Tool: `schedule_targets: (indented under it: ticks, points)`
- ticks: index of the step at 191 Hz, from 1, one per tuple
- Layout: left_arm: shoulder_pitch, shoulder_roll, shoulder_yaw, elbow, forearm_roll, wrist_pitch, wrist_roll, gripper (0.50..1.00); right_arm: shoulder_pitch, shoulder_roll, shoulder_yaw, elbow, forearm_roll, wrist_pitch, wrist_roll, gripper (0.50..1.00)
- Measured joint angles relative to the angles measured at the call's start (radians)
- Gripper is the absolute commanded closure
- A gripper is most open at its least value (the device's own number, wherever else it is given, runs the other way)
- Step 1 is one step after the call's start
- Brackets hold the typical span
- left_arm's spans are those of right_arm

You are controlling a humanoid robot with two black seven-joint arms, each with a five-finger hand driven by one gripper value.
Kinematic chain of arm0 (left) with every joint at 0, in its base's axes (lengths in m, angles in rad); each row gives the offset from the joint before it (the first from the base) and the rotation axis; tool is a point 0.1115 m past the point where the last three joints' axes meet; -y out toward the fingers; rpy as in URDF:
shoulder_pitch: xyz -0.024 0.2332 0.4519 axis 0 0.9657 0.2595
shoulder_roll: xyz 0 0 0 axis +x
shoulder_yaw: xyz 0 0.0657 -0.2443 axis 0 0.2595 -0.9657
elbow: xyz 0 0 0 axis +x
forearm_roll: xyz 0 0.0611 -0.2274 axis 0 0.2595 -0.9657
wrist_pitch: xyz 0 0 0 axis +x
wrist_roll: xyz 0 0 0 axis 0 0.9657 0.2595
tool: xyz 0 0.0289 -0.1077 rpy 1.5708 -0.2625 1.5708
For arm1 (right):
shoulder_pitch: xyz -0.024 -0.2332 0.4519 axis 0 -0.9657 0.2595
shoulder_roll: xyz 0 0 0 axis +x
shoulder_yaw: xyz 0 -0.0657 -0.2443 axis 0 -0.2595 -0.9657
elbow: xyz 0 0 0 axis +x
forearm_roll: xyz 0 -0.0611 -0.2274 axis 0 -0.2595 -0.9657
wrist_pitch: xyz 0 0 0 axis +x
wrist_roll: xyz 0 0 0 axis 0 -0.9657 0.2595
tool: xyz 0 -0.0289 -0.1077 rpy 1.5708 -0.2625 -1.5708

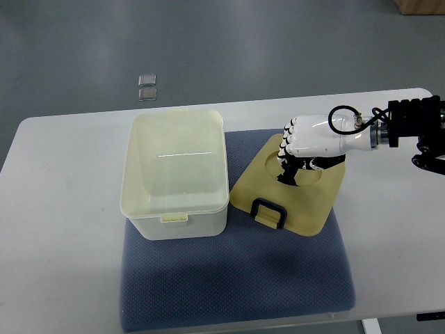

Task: Open white storage box with right hand

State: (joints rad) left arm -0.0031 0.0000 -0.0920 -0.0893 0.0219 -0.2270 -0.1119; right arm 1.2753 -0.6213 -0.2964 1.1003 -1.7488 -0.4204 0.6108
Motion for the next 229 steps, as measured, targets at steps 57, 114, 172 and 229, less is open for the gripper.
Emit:
schedule_targets:
  ticks: [57, 114, 172, 229]
  points:
    - [0.000, 0.000, 0.000, 0.000, 0.000, 0.000, 0.000, 0.500, -0.054, 0.008, 0.046, -0.019, 0.003, -0.040, 0.000, 0.630]
    - [0.000, 0.000, 0.000, 0.000, 0.000, 0.000, 0.000, 0.500, -0.065, 0.008, 0.260, -0.059, 0.060, 0.152, 0.000, 0.660]
    - [0.000, 0.000, 0.000, 0.000, 0.000, 0.000, 0.000, 0.500, -0.172, 0.071, 0.708, -0.130, 0.479, 0.603, 0.000, 0.660]
    - [0.000, 0.000, 0.000, 0.000, 0.000, 0.000, 0.000, 0.500, -0.226, 0.174, 0.864, -0.209, 1.205, 0.459, -0.124, 0.658]
